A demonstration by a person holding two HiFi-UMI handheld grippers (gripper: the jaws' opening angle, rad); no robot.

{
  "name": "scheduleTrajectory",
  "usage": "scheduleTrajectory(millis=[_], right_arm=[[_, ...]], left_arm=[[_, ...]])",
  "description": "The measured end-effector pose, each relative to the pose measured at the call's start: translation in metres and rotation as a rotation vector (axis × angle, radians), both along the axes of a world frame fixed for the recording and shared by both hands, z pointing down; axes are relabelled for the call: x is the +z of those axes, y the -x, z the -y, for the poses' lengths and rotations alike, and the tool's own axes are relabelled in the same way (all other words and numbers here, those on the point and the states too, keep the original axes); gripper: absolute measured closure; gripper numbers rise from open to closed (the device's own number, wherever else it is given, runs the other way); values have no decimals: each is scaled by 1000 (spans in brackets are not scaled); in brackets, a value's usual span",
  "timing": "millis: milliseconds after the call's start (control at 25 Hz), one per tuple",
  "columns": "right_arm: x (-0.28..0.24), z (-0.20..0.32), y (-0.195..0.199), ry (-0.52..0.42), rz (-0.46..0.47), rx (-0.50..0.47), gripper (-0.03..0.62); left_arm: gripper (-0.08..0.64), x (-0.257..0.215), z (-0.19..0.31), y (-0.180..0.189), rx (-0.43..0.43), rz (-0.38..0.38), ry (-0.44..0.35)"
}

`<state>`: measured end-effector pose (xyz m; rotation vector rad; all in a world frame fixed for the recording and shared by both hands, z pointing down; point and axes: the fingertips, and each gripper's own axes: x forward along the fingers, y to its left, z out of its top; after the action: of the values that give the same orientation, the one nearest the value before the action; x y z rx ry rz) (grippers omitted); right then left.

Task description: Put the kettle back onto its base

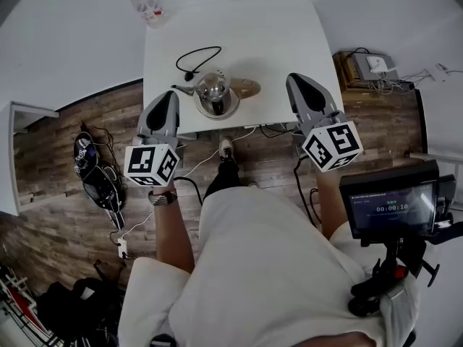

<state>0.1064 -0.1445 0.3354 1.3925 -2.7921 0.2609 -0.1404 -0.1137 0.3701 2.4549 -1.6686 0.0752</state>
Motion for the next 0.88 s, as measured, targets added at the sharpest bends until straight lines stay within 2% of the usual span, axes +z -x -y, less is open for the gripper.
scheduleTrajectory(millis=[200,440,640,880], right_arm=[[-30,5,8,-47,-11,-19,589],[-57,-2,8,-107,-59,-36,591],[-81,-10,7,-169,-114,-34,591],[-83,-9,10,-172,-111,-43,591]], left_arm=[[554,-33,4,-6,12,72,-66],[554,-70,-2,-18,23,104,-141],[554,-96,-11,-28,16,214,-203],[554,-95,-11,-28,11,208,-211]])
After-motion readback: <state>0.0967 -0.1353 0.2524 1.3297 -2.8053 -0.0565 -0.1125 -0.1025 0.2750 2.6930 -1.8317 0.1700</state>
